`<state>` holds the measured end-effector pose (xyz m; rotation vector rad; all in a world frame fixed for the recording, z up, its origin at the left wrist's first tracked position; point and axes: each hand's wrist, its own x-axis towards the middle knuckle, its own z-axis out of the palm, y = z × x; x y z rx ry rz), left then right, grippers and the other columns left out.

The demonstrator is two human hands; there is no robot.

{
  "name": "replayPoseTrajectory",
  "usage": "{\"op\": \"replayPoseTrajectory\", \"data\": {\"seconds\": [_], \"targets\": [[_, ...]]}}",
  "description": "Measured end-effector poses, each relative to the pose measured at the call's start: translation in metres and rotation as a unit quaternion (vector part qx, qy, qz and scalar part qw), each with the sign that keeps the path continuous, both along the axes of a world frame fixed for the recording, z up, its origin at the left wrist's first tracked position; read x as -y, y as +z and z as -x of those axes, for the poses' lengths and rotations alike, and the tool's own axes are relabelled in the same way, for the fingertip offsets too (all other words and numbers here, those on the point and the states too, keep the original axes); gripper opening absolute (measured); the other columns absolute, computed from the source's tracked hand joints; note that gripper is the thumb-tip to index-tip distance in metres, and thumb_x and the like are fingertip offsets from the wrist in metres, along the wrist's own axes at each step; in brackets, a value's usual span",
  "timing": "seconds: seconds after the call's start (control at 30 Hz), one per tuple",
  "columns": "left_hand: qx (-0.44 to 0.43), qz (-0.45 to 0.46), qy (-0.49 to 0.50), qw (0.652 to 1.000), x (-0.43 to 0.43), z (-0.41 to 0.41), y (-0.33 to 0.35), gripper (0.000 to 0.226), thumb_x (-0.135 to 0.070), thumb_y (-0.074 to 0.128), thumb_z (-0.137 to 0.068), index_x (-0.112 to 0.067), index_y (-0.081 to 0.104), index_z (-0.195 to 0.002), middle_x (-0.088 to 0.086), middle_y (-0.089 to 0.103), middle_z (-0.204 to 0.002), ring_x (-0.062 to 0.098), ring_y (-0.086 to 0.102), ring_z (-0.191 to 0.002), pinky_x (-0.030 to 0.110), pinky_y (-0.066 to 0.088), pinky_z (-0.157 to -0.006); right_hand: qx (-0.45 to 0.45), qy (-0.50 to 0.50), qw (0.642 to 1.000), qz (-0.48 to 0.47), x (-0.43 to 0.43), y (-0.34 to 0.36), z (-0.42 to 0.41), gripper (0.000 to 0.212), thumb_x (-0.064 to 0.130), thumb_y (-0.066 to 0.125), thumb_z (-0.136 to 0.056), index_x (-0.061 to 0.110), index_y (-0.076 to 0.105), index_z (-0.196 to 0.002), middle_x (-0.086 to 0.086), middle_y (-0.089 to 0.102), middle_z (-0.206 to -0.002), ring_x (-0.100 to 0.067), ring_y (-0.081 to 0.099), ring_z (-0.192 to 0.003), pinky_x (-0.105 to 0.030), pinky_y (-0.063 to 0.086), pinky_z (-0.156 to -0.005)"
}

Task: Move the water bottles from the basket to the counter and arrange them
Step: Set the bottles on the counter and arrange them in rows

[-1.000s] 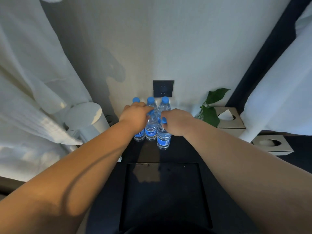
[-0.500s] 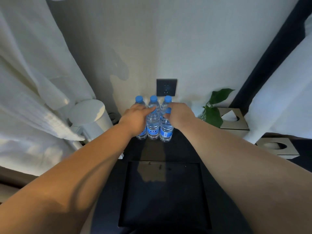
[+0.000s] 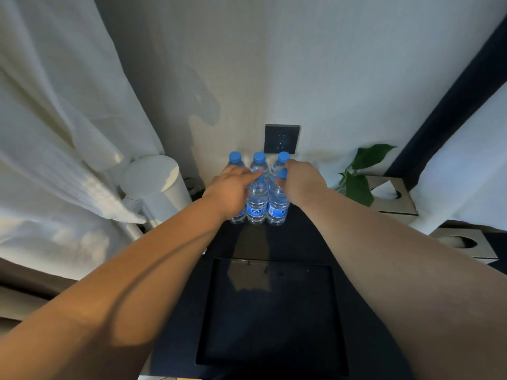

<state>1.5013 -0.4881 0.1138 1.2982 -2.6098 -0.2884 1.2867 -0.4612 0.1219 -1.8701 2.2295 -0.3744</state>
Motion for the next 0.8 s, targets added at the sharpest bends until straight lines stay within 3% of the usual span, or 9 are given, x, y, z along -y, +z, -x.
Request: {"op": "replayPoseTrajectory", "data": {"seconds": [0.17, 0.37, 0.47, 0.6, 0.8], "targets": [[-0.006, -0.002, 0.011, 1.0, -0.003, 0.001, -0.001, 0.058, -0.016, 0.054, -0.102, -0.028, 0.039, -0.156, 0.005, 0.043, -0.156, 0.026, 0.03, -0.146, 0.046, 0.033, -0.116, -0.033, 0.019, 0.999, -0.018, 0.0, 0.003, -0.003, 0.053, 0.052, 0.063, -0.095, 0.019, 0.051, -0.135, -0.004, 0.066, -0.111, -0.026, 0.064, -0.095, -0.035, 0.043, -0.068], [0.001, -0.001, 0.007, 1.0, -0.002, 0.0, 0.0, 0.058, -0.014, 0.051, -0.103, -0.028, 0.038, -0.157, 0.005, 0.042, -0.158, 0.026, 0.029, -0.147, 0.047, 0.034, -0.116, -0.026, 0.055, 0.997, -0.053, 0.005, 0.009, 0.002, 0.041, 0.029, 0.06, -0.096, 0.024, 0.054, -0.137, -0.009, 0.065, -0.119, -0.023, 0.055, -0.087, -0.033, 0.042, -0.069], [0.006, -0.005, 0.008, 1.0, -0.002, -0.001, 0.0, 0.058, -0.015, 0.051, -0.103, -0.028, 0.037, -0.158, 0.006, 0.041, -0.158, 0.027, 0.028, -0.147, 0.048, 0.033, -0.117, -0.027, 0.057, 0.997, -0.049, 0.003, 0.01, 0.0, 0.04, 0.034, 0.059, -0.1, 0.016, 0.055, -0.136, -0.011, 0.064, -0.118, -0.026, 0.059, -0.094, -0.034, 0.042, -0.071], [0.011, -0.01, 0.007, 1.0, 0.0, -0.002, 0.0, 0.06, -0.014, 0.052, -0.102, -0.029, 0.036, -0.158, 0.006, 0.04, -0.159, 0.027, 0.028, -0.148, 0.048, 0.033, -0.117, -0.029, 0.051, 0.997, -0.044, 0.001, 0.01, 0.001, 0.035, 0.038, 0.059, -0.101, 0.011, 0.058, -0.122, -0.01, 0.064, -0.111, -0.023, 0.057, -0.09, -0.035, 0.044, -0.072], [0.014, -0.013, 0.009, 1.0, -0.001, -0.001, 0.0, 0.062, -0.012, 0.053, -0.101, -0.03, 0.036, -0.158, 0.005, 0.039, -0.159, 0.026, 0.027, -0.148, 0.047, 0.032, -0.117, -0.04, 0.028, 0.998, -0.036, -0.003, 0.012, 0.0, 0.05, 0.053, 0.059, -0.1, 0.014, 0.055, -0.131, -0.008, 0.066, -0.114, -0.026, 0.063, -0.099, -0.039, 0.051, -0.077]]}}
